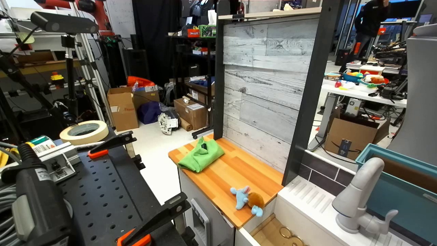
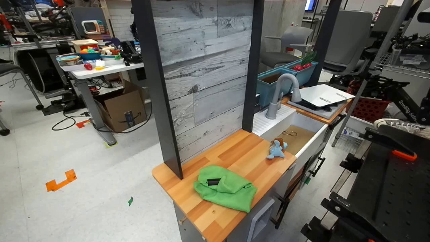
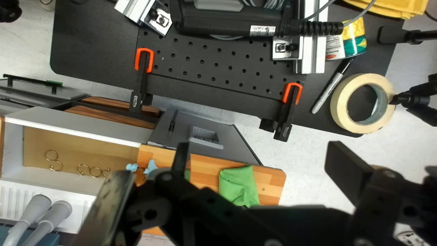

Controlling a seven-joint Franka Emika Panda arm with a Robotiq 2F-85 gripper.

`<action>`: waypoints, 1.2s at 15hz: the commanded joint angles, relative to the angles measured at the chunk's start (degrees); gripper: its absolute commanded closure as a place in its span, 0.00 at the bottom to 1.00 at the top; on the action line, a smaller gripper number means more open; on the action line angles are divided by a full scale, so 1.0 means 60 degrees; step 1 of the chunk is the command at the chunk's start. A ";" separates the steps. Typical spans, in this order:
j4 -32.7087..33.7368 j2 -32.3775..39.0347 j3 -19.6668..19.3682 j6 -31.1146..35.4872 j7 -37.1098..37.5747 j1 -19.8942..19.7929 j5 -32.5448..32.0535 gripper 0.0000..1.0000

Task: Unfold the green cloth once

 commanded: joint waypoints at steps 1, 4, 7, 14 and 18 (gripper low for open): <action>0.0186 0.0976 -0.0050 0.1190 -0.0026 0.0114 0.0273 0.00; 0.0478 0.2317 0.0004 0.2341 -0.0033 0.0128 0.0273 0.00; 0.0908 0.4099 0.0209 0.3636 0.0245 0.0070 0.0162 0.00; 0.2798 0.8337 0.0922 0.6529 0.0591 0.0113 0.1493 0.00; 0.2886 0.8730 0.1260 0.6684 0.0840 -0.0098 0.1168 0.00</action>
